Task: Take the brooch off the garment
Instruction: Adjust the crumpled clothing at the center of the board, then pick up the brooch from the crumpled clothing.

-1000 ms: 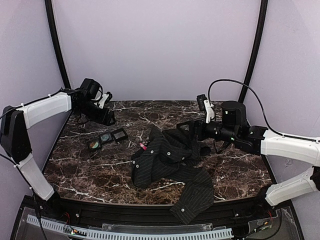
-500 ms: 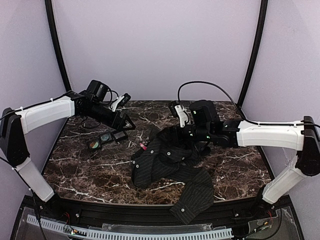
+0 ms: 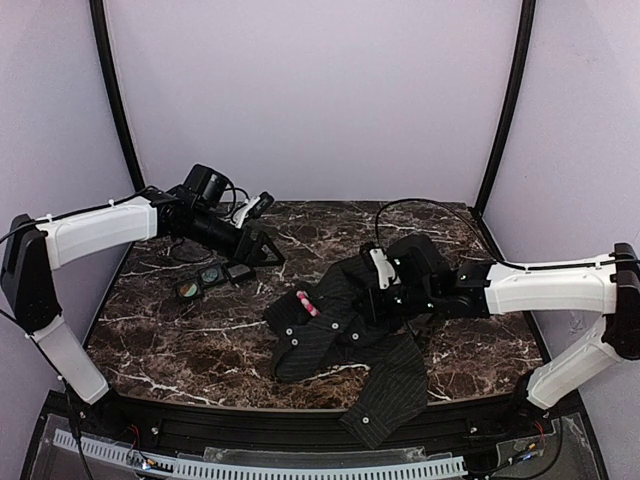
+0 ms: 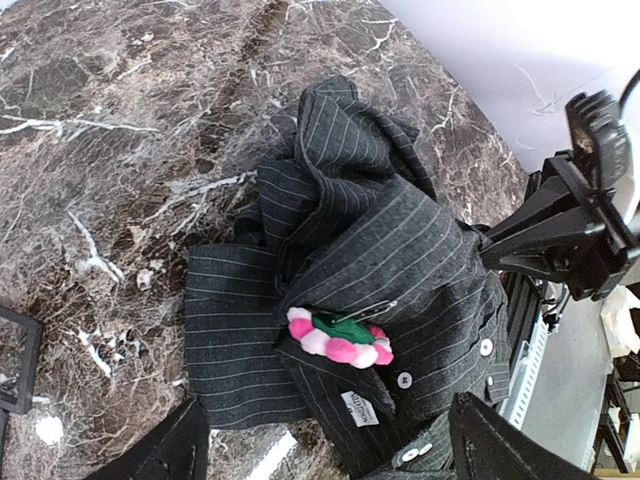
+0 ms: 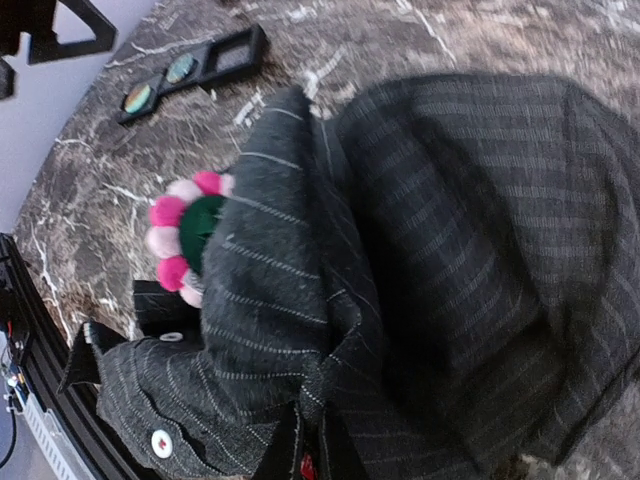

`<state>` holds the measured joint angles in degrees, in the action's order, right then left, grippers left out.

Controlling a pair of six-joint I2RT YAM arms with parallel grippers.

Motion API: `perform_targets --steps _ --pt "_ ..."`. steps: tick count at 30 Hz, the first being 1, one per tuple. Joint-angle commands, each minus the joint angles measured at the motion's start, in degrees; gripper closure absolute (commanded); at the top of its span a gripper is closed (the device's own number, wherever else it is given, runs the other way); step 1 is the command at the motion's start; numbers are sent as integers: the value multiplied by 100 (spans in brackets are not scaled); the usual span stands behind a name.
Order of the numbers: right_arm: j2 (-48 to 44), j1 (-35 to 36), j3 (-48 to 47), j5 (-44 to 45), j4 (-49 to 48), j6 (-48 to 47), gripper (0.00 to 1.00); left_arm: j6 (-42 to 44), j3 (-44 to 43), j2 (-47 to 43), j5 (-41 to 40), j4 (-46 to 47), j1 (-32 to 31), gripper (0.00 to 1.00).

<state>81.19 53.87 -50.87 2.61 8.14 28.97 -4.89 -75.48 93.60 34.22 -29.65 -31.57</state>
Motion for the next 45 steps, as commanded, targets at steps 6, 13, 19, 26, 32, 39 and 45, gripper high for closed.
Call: perform_targets --steps 6,13,19,26,32,39,45 --pt "-302 124 768 215 698 893 96 -370 163 432 589 266 -473 16" --pt "-547 123 395 264 891 512 53 -668 304 541 962 691 -725 16" --pt "-903 123 158 349 907 314 20 -749 276 679 1051 721 -805 16" --pt "-533 124 -172 468 696 162 15 -1060 158 1037 1073 728 -850 16" --pt "-133 123 -292 792 612 188 17 -1477 -28 1334 1180 825 -851 16" --pt "8 124 -123 572 306 260 23 -2067 -74 1468 1359 1184 -859 16" --pt "-22 124 86 316 -37 320 32 -2344 -142 1639 1386 1291 -884 21"
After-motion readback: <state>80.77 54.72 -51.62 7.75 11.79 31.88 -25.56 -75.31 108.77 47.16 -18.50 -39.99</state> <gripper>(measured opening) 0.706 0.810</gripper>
